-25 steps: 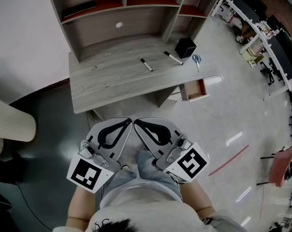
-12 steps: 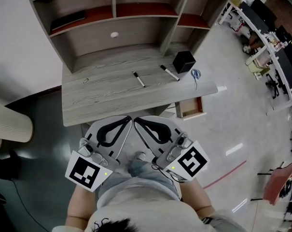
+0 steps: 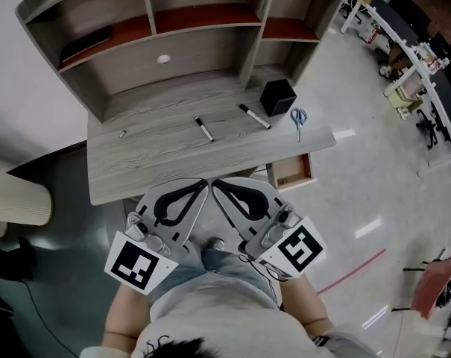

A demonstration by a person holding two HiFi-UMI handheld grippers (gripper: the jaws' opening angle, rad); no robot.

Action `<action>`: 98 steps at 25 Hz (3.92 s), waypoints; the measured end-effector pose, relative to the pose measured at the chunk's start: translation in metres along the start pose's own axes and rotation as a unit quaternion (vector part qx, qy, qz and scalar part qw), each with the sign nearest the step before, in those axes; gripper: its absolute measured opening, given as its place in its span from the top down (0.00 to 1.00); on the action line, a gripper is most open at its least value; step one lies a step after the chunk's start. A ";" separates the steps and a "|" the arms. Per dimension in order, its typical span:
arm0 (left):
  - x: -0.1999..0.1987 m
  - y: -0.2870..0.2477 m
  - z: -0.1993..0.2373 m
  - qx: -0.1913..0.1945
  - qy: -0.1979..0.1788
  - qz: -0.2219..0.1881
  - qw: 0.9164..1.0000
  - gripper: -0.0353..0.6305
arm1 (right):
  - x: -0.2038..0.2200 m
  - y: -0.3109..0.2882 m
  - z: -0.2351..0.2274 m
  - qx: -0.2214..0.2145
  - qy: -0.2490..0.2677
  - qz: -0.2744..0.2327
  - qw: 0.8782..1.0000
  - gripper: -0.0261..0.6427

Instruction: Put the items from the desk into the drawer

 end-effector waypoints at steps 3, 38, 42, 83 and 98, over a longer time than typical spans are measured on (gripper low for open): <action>0.002 -0.011 0.006 0.007 0.002 0.004 1.000 0.94 | 0.004 -0.002 -0.009 0.006 -0.005 0.001 1.000 0.95; 0.026 -0.105 0.222 0.134 0.011 0.042 0.990 0.93 | 0.141 -0.159 -0.162 0.147 -0.060 0.157 0.975 0.94; 0.038 -0.110 0.236 0.143 0.023 0.053 0.988 0.94 | 0.180 -0.164 -0.168 0.152 -0.081 0.198 0.965 0.94; 0.086 -0.102 0.277 0.141 0.065 0.090 0.984 0.93 | 0.319 -0.172 -0.167 0.152 -0.079 0.400 0.900 0.89; 0.062 -0.114 0.230 0.192 0.039 0.063 0.979 0.94 | 0.155 -0.147 -0.156 0.200 -0.026 0.224 0.953 0.90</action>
Point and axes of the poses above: the fingertips, and each gripper's own axes: y backward along the fingers, z to its left, x out of its underside, the point moved 4 cm from there along y, backward along the fingers, and after that the axes turned 7 degrees about y, right-handed, at the moved point
